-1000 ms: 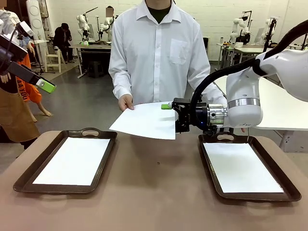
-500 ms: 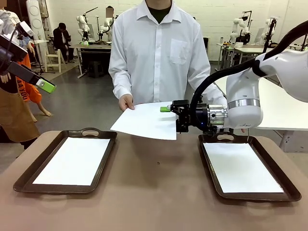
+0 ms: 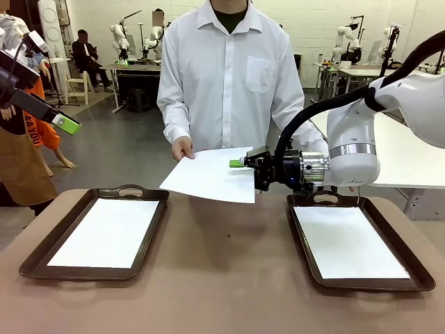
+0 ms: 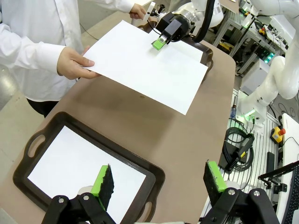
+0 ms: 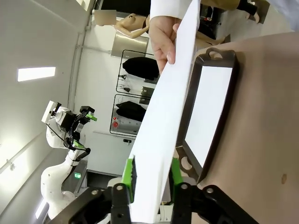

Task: Sort the A4 documents.
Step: Receive the A4 Paper.

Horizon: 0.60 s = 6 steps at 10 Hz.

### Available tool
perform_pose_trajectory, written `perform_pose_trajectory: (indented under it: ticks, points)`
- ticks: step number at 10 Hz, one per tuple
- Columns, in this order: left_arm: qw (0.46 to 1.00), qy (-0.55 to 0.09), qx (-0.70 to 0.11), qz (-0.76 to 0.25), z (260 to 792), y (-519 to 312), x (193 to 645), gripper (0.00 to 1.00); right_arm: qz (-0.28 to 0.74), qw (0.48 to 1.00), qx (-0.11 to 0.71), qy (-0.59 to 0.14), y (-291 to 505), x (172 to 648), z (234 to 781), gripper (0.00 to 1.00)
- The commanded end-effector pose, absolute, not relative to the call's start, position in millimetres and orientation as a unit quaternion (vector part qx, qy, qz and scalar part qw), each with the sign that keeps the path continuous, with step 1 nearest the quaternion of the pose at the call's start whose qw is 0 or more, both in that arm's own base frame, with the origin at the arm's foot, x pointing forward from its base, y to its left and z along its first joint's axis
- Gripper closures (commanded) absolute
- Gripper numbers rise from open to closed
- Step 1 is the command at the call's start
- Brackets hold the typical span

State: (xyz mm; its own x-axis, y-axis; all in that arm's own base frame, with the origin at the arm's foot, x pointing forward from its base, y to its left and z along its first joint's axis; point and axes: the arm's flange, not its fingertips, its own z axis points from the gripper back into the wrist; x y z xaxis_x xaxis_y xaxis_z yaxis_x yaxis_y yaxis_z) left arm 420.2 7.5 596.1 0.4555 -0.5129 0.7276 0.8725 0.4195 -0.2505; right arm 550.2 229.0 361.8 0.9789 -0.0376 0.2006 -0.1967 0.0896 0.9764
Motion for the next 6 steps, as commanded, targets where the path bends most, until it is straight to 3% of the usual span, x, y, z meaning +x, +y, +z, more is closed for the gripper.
perform_pose_trajectory:
  ticks: [1, 2, 3, 4, 5, 6]
  points:
    - [0.792, -0.285, -0.313, -0.439, 596.8, 7.5, 419.2, 0.00, 0.041, 0.733, 0.675, -0.075, 217.4, 548.3, 357.6, 0.93]
    - [0.792, -0.285, -0.313, -0.439, 596.8, 7.5, 419.2, 0.00, 0.036, 0.733, 0.674, -0.077, 212.4, 546.5, 356.2, 0.78]
    - [0.792, -0.285, -0.313, -0.439, 596.8, 7.5, 419.2, 0.00, 0.031, 0.732, 0.676, -0.076, 209.3, 545.8, 354.8, 1.00]
    - [0.792, -0.285, -0.313, -0.439, 596.8, 7.5, 419.2, 0.00, 0.029, 0.731, 0.678, -0.075, 208.3, 546.3, 354.1, 0.93]
    - [0.792, -0.285, -0.313, -0.439, 596.8, 7.5, 419.2, 0.00, 0.030, 0.729, 0.680, -0.075, 209.3, 546.5, 354.8, 1.00]
    - [0.792, -0.285, -0.313, -0.439, 596.8, 7.5, 419.2, 0.00, 0.031, 0.728, 0.681, -0.072, 210.7, 546.5, 354.4, 1.00]
